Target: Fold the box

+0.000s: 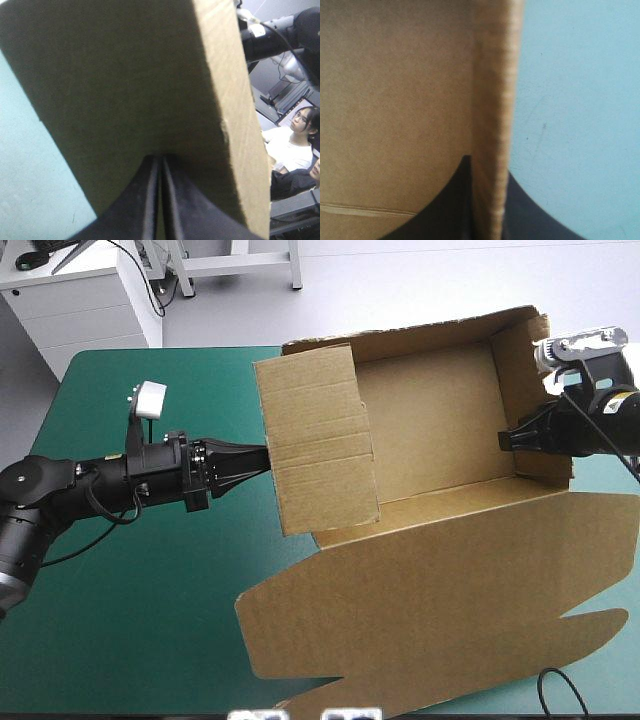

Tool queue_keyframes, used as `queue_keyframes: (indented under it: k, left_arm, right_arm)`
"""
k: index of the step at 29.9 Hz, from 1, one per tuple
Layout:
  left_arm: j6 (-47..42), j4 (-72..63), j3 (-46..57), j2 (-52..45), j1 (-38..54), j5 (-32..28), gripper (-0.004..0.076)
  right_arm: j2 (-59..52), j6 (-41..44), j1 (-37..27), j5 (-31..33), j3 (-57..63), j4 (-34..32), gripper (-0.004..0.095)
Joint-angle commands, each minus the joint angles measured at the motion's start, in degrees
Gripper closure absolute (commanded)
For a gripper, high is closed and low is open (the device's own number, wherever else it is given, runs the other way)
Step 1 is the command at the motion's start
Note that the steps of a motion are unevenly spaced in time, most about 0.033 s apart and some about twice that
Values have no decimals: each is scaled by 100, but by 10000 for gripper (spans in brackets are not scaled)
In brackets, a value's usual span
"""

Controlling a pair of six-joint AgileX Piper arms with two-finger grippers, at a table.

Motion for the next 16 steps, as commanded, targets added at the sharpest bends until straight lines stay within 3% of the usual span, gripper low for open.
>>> queue_keyframes:
  k: [1,6,13,16]
  left_arm:
    - [27,-733,-308,-73,-16,464,713]
    - [11,-748,-432,-62,-16,464,615]
    - [38,-775,-432,-62,-28,464,277]
    - [59,-888,-432,-62,-28,464,227]
  right_arm:
    - [-112,79,-13,-167,-148,266,925]
    - [-112,92,-13,-207,-148,415,925]
    - [-112,105,-13,-241,-148,415,925]
    - [-112,115,-13,-254,-148,427,926]
